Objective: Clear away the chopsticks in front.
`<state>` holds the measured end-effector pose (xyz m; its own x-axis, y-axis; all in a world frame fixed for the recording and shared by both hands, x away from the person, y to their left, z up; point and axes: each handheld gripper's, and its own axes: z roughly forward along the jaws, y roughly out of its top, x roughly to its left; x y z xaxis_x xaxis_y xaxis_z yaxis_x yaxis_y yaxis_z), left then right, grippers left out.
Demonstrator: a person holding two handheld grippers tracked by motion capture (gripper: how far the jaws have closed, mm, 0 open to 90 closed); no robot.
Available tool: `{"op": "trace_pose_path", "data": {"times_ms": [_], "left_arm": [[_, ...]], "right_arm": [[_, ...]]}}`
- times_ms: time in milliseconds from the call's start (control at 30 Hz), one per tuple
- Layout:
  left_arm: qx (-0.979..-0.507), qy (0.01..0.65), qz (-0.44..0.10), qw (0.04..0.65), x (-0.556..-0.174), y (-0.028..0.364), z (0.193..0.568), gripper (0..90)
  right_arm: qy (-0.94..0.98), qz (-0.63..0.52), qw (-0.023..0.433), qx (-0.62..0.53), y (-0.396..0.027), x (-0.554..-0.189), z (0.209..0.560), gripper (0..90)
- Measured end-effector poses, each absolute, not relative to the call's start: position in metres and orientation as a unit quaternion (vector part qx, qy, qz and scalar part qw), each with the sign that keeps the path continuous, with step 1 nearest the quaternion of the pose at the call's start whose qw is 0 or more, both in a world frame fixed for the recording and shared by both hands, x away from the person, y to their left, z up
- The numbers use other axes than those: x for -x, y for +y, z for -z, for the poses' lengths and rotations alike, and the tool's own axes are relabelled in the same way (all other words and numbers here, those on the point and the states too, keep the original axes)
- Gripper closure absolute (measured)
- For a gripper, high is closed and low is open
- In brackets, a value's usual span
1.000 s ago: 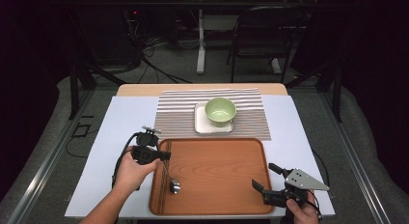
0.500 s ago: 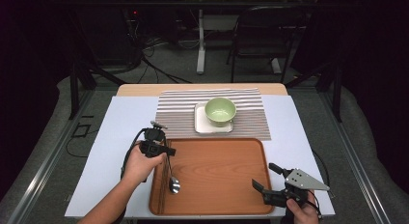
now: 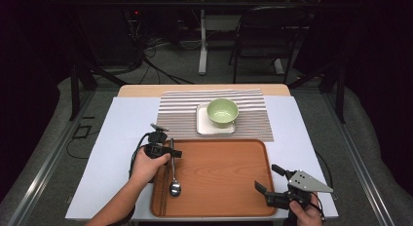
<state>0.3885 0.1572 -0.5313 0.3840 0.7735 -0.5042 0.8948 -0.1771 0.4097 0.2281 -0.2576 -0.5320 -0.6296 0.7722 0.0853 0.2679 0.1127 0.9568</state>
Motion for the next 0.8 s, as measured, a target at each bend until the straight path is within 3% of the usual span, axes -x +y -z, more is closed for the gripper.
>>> {"op": "trace_pose_path", "data": {"times_ms": [467, 800], "left_arm": [[-0.731, 0.567, 0.1, 0.367, -0.389, 0.167, 0.549, 85.9], [-0.719, 0.573, 0.09, 0.382, -0.393, 0.169, 0.554, 80.5]], "right_arm": [[0.711, -0.557, 0.226, -0.366, -0.257, -0.228, 0.532, 14.6], [0.711, -0.557, 0.226, -0.366, -0.257, -0.228, 0.532, 14.6]]}}
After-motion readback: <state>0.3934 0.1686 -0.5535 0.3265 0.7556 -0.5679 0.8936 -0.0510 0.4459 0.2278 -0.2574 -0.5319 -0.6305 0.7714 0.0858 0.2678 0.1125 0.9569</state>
